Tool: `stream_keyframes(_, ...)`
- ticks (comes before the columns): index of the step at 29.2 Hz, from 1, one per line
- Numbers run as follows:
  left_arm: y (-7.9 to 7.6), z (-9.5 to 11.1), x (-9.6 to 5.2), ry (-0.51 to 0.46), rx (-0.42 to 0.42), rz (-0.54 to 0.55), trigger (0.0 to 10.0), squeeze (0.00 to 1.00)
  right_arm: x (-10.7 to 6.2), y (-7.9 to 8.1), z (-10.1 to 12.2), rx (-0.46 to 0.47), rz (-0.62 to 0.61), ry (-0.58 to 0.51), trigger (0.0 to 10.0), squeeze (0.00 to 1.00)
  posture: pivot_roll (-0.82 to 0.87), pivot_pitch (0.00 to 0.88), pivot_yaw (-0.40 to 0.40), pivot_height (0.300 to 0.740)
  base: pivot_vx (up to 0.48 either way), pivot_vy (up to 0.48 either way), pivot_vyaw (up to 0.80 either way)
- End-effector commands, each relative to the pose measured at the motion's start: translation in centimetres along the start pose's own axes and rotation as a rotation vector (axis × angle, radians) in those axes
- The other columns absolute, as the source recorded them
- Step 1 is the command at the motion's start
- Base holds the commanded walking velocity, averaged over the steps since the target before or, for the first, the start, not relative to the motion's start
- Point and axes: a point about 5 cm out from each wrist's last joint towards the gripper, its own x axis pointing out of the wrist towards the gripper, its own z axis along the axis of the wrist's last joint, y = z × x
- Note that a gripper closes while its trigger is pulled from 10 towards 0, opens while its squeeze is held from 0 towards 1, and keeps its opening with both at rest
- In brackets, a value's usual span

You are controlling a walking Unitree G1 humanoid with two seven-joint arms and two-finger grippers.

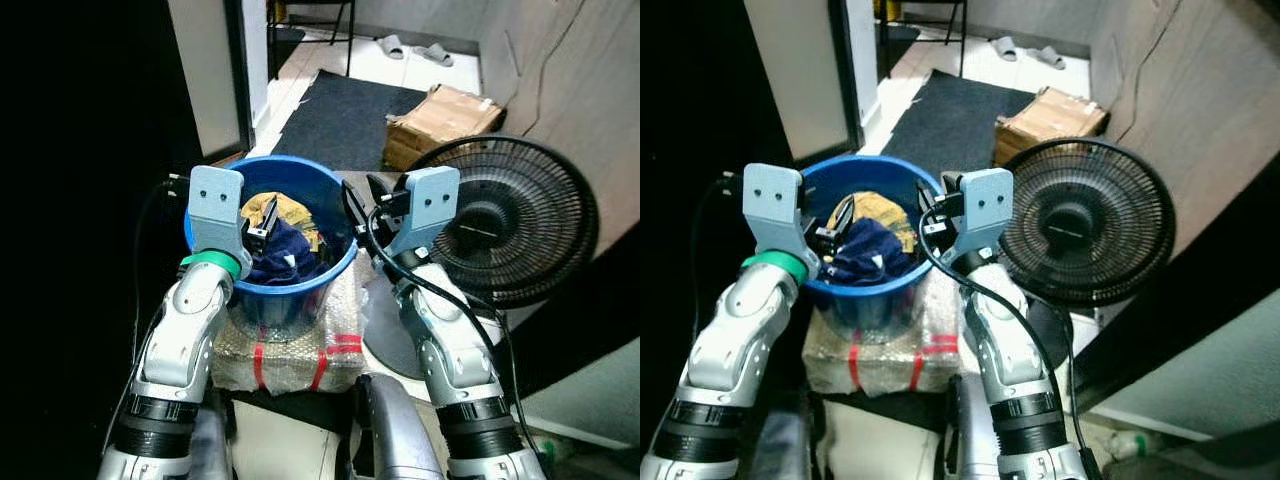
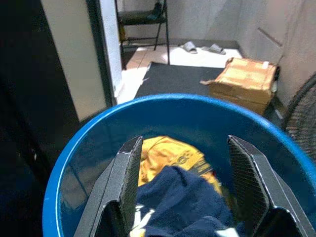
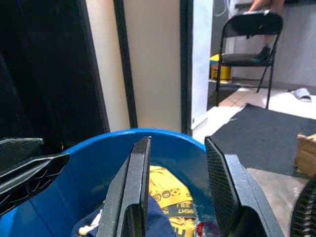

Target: Clothes washing

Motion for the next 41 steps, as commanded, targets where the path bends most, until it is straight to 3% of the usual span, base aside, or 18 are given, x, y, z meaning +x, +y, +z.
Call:
stream_keyframes(1, 0.0, -0.2, -0.1, 0.016, 0.003, 0.003, 10.0, 0.0, -0.2, 0.0, -0.2, 0.005, 0.002, 0.007, 10.0, 0.0, 0.04, 0.064, -0.004, 0.515, 0.0, 0.0, 0.0)
stream_keyframes(32, 0.1, -0.2, -0.2, 0.021, -0.01, 0.017, 10.0, 0.0, -0.1, 0.2, 0.0, 0.009, 0.01, 0.004, 10.0, 0.0, 0.05, 0.076, -0.008, 0.39, 0.0, 0.0, 0.0)
stream_keyframes(41, 0.6, 0.4, 0.2, 0.002, -0.05, 0.052, 10.0, 0.0, 1.1, -0.2, 1.7, -0.035, 0.017, -0.046, 10.0, 0.0, 0.04, 0.074, -0.012, 0.371, 0.0, 0.0, 0.0)
